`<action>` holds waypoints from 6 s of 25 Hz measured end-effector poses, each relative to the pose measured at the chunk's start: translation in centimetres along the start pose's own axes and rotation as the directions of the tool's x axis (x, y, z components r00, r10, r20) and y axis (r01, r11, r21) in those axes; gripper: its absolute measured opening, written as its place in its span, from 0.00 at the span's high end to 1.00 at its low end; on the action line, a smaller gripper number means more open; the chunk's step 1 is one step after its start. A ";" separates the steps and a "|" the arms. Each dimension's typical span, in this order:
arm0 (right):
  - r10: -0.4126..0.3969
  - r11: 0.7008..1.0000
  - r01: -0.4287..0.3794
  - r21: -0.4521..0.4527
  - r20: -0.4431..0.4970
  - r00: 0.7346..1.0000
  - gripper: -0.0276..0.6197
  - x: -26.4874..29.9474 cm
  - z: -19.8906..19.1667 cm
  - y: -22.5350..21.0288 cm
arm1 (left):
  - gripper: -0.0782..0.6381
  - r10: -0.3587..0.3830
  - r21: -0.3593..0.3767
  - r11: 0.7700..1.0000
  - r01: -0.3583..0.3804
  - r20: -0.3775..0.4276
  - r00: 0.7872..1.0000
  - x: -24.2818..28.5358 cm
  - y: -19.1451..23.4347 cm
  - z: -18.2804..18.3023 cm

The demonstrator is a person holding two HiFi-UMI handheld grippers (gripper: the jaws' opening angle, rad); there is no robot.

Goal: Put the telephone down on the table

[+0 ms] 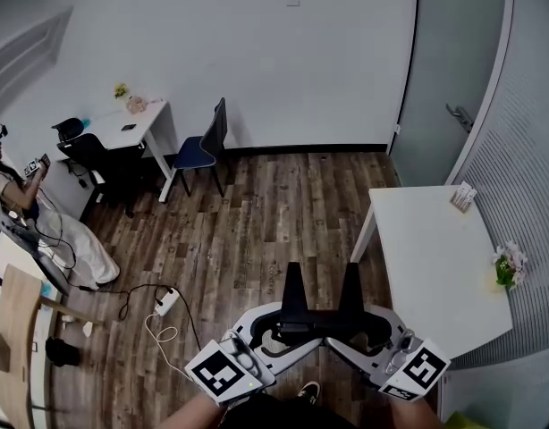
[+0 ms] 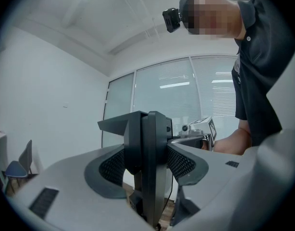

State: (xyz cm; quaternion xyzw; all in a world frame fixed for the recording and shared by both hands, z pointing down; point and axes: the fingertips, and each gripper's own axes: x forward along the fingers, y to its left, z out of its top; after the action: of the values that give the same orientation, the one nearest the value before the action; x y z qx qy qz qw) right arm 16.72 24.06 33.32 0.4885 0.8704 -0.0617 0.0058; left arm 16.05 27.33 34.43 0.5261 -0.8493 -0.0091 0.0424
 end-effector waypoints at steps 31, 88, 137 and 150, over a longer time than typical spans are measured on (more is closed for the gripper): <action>-0.251 0.968 0.251 -0.026 0.004 0.968 0.61 15.3 1.3 -16.9 | 0.54 -0.253 0.010 0.967 0.253 0.017 0.967 6.9 22.4 2.2; -0.952 0.305 0.931 0.201 0.027 0.306 0.61 -24.5 -1.9 -47.1 | 0.54 -0.934 -0.156 0.334 0.930 -0.188 0.304 56.0 5.8 -4.8; -0.965 -0.142 0.564 0.813 -0.242 0.105 0.61 -41.4 -32.0 -55.0 | 0.54 -0.876 -0.696 0.252 0.672 -0.459 -0.147 70.6 -2.1 -35.6; -0.964 -0.255 0.865 0.431 -0.186 -0.191 0.54 -44.1 -19.2 -48.9 | 0.50 -0.878 -0.351 0.375 0.858 -0.430 0.208 73.7 4.4 -24.2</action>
State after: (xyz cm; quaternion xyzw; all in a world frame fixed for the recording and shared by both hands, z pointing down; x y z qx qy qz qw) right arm -0.89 -36.40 60.40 -0.3774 0.8805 -0.2829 -0.0469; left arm -18.49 -35.96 63.45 0.8852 -0.3536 0.1064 0.2831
